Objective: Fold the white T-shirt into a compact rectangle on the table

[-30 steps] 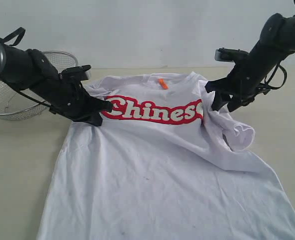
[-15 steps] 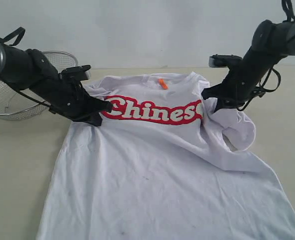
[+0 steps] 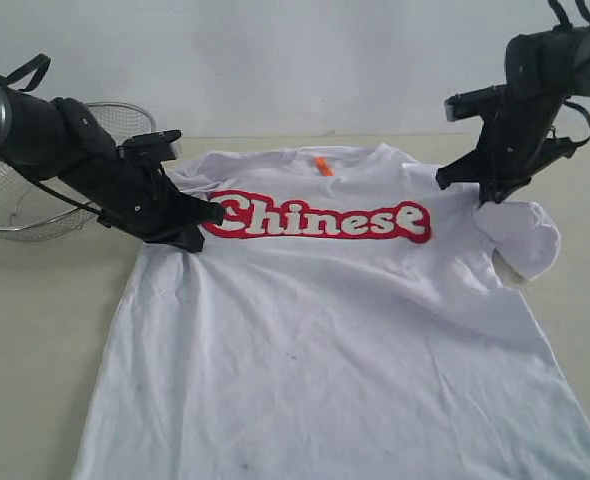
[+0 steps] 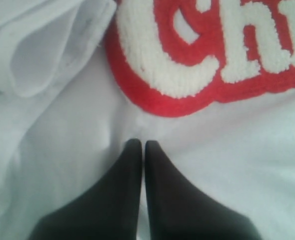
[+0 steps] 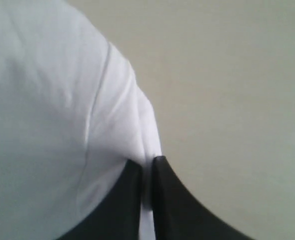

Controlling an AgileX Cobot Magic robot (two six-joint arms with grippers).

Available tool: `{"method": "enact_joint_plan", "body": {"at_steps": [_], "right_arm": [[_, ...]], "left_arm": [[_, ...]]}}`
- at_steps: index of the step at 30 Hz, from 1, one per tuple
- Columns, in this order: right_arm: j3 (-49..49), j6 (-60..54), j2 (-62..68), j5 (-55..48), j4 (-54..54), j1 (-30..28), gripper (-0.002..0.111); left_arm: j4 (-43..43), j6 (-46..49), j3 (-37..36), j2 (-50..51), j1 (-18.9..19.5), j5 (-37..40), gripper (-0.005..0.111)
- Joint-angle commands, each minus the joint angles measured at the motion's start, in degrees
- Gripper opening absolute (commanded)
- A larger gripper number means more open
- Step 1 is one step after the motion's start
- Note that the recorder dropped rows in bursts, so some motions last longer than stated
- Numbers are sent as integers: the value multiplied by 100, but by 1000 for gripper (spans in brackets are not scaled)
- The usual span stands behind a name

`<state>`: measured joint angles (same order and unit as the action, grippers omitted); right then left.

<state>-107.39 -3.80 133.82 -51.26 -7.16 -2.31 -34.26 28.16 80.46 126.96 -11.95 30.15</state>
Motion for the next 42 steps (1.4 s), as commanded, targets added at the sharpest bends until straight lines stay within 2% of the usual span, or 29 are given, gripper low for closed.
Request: {"method": "enact_joint_plan", "body": {"at_steps": [1,4,7,9,11,13,18,25,29,30,34,36,38,39,40,41,42], "right_arm": [[-450,18,-243,-311,-53,-51,0],[-650,-252,-344,-541,176,-51,8],[-740,-651,-418,-765,664,-51,31],[-755,-768,-427,-818,872,-51,52],[-755,-682,-427,-871,772,-51,62],[-755,-529,-427,-1068,652,-51,60],[-755,-359,-457,-1723,494,-51,40],[-755,-680,-793,-1870,464,-51,34],[-755,-952,-1108,-1870,371,-54,4],[-755,-968,-1213,-1870,302,-65,0],[-625,-940,-1517,-1870,-7,-207,0],[-354,-854,-1784,-1870,-37,-592,0],[70,-744,-1989,-1870,292,-1153,0],[466,-1082,-2079,-1870,1155,-1623,0],[633,-1379,-2093,-1870,1806,-1814,0],[1101,-2240,-2091,-1870,3231,-2257,0],[1515,-2816,-2080,-1870,4088,-2520,0]], "left_arm": [[494,-31,-143,241,102,138,5],[494,-31,-143,241,102,138,5],[494,-31,-143,241,102,138,5],[494,-31,-143,241,102,138,5],[494,-31,-143,241,102,138,5],[504,-31,-143,241,102,140,5],[570,-31,-143,241,102,158,5],[582,-31,-143,241,102,182,5],[582,-14,-143,241,102,180,5],[582,-14,-143,241,102,180,5],[582,-14,-143,241,102,242,5],[582,-14,-143,241,102,309,5],[582,-14,-143,241,102,309,5],[582,-14,-143,241,102,309,5],[582,-14,-143,241,102,309,5],[582,-14,-143,241,102,320,5],[582,-14,-143,241,102,332,5]]}}
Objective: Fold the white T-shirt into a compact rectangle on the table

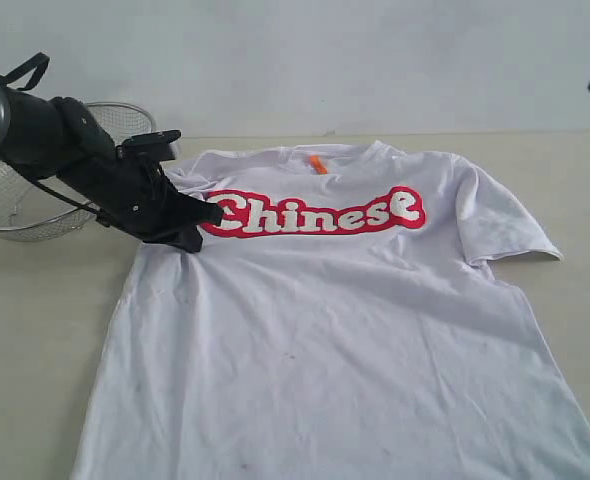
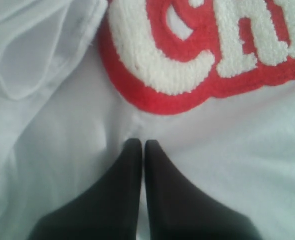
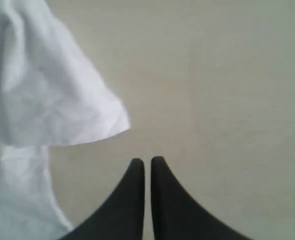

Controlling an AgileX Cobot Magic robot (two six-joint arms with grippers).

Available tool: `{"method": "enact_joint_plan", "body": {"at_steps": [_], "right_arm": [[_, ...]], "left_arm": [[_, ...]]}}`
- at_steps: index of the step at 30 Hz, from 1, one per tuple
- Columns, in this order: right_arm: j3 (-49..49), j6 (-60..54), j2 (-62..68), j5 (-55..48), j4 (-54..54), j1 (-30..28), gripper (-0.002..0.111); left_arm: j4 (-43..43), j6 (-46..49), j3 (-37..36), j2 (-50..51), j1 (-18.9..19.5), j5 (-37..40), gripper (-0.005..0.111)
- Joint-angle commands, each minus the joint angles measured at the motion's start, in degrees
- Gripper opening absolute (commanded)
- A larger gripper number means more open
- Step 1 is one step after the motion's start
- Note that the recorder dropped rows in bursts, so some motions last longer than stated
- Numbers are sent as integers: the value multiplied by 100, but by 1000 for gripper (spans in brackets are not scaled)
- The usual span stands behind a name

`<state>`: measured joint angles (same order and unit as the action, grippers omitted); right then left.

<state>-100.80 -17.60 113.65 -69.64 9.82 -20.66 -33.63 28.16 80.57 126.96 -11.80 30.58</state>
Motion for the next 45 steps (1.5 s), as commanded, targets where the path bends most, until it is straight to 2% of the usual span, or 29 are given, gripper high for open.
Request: {"method": "enact_joint_plan", "body": {"at_steps": [1,2,5,9,12,16,18,30,38,40,45], "right_arm": [[1198,-1892,-63,-33,3035,-912,0],[1503,-2167,-50,-33,3390,-1033,0],[2213,-2565,-27,119,3445,-1076,0],[2491,-2660,174,691,3482,-1065,4],[2491,-2624,346,904,3576,-1065,20],[2491,-2624,599,1295,3881,-1065,51],[2491,-2624,708,1415,4014,-1065,58],[2480,-2350,1358,1880,4386,-513,58],[2480,-2178,1385,2492,4395,-489,57],[2480,-2137,1385,2671,4395,-489,49],[2468,-2185,1385,2869,4395,-489,17]], "left_arm": [[519,-14,-153,241,87,311,5],[519,-14,-153,241,87,311,5],[519,-14,-153,241,87,324,5],[496,-14,-153,241,87,324,5],[496,-14,-153,241,87,324,5],[496,-14,-153,241,87,324,5],[497,-1,-153,241,87,324,5],[422,32,-153,241,87,334,5],[422,48,-153,241,87,357,5],[422,48,-153,241,87,370,5],[422,48,-153,241,87,382,5]]}}
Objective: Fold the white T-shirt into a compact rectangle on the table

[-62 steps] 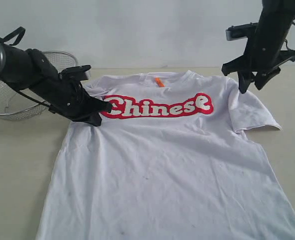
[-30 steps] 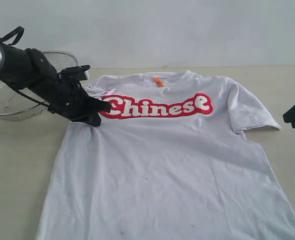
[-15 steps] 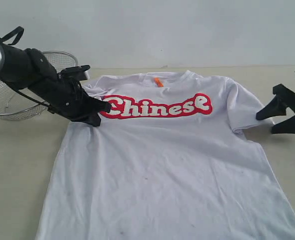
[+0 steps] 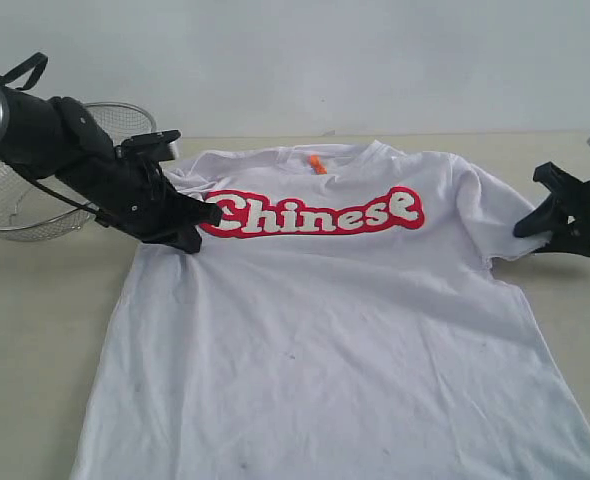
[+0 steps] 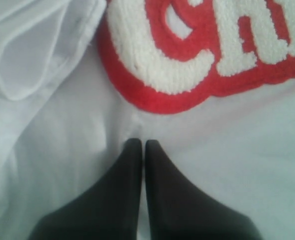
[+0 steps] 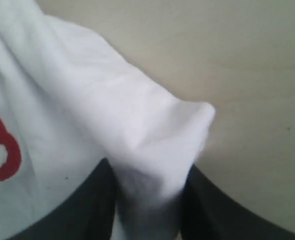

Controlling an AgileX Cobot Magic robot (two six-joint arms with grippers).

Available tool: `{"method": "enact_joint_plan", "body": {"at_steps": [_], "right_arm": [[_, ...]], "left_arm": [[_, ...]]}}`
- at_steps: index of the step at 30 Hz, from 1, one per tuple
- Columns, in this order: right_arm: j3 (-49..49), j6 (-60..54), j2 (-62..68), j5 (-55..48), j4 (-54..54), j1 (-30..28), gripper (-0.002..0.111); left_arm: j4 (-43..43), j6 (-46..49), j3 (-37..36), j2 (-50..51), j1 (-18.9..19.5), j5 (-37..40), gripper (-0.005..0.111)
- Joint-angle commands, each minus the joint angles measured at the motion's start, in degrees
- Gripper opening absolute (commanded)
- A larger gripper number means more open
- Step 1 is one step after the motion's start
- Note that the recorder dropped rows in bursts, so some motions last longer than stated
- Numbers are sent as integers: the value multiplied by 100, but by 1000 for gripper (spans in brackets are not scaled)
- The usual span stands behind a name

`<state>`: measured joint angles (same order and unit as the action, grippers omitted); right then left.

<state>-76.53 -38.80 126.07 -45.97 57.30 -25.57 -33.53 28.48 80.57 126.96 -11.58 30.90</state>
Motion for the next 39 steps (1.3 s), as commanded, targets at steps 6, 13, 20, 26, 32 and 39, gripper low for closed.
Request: {"method": "enact_joint_plan", "body": {"at_steps": [6,13,20,26,32,39], "right_arm": [[-8,-656,13,676,-354,2,0],[-896,-554,-283,771,-405,2,0],[-1725,-306,-260,277,-703,110,0],[-1952,-283,-271,-799,-1052,511,0],[-1952,-174,-304,-1504,-1772,1418,0],[-1952,250,-312,-1565,-2838,2428,0]], "left_arm": [[401,15,-153,241,65,360,5],[401,15,-153,241,65,422,5],[401,15,-153,241,65,464,5],[401,15,-153,241,65,489,5],[401,15,-153,241,65,514,5],[401,15,-153,241,65,514,5]]}}
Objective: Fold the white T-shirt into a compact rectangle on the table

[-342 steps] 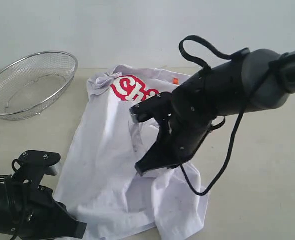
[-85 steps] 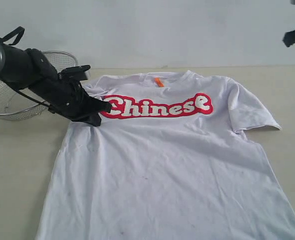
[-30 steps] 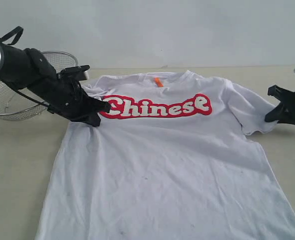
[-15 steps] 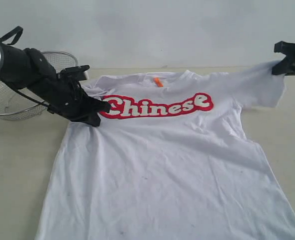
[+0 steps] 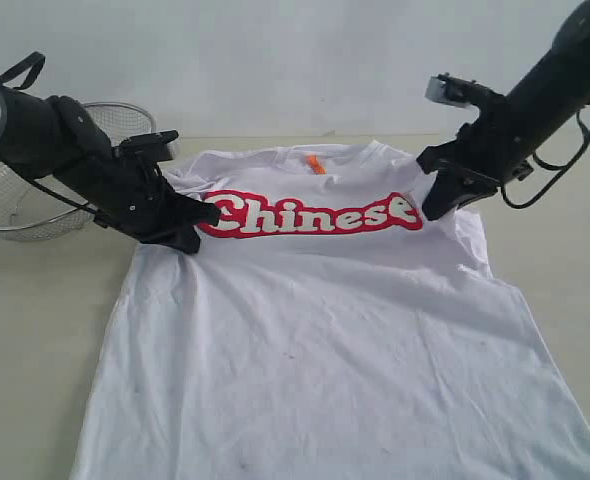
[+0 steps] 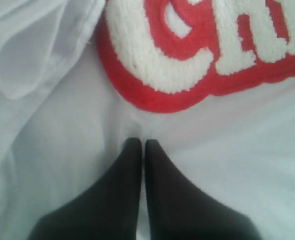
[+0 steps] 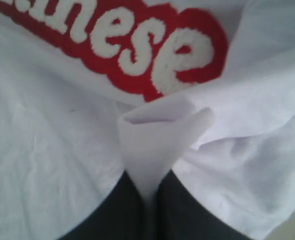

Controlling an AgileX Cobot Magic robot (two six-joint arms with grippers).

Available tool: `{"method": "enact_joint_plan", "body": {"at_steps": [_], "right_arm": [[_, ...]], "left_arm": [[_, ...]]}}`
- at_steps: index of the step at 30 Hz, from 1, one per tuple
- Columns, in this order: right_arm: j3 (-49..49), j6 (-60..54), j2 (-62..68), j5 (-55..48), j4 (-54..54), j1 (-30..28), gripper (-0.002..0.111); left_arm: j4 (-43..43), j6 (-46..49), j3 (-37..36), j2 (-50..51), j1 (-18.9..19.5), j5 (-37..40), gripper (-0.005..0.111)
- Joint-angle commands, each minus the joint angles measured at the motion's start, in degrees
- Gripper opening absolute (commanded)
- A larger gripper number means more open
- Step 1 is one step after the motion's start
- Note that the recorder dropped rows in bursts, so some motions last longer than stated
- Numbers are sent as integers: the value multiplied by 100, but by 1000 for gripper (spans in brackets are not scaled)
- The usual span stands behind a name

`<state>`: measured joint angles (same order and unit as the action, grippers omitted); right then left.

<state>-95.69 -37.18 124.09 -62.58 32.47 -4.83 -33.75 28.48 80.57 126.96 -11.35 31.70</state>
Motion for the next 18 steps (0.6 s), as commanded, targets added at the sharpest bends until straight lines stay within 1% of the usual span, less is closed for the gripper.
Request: {"method": "enact_joint_plan", "body": {"at_steps": [1,3,4,5,7,8,9,11,12,13,14,16,18], "right_arm": [[-36,185,-114,182,-502,487,0],[-36,408,-114,278,-798,667,0],[-36,707,-100,365,-1009,710,1],[-36,850,-90,391,-1150,710,4],[-36,865,-48,395,-1281,710,16],[-36,865,-21,347,-1281,710,25],[-36,865,-21,348,-1281,710,37],[-36,886,-21,337,-1201,710,65],[-36,952,-34,306,-1187,710,73],[-36,1043,-44,246,-1187,710,75],[-36,1163,-70,130,-1187,710,73],[-36,1236,-148,24,-1198,710,63],[-36,1225,-265,22,-1198,710,50]], "left_arm": [[423,15,-153,241,42,434,5],[423,15,-153,241,42,444,5],[423,15,-153,241,42,456,5],[423,15,-153,241,42,470,5],[423,15,-153,241,42,470,5],[423,15,-153,241,42,435,5],[423,15,-153,241,42,407,5],[423,15,-113,241,42,392,5],[423,15,-68,229,42,445,5],[423,15,-14,195,42,499,5],[423,15,43,166,42,540,5],[401,15,164,22,42,617,5],[376,15,278,-158,31,662,5]]}}
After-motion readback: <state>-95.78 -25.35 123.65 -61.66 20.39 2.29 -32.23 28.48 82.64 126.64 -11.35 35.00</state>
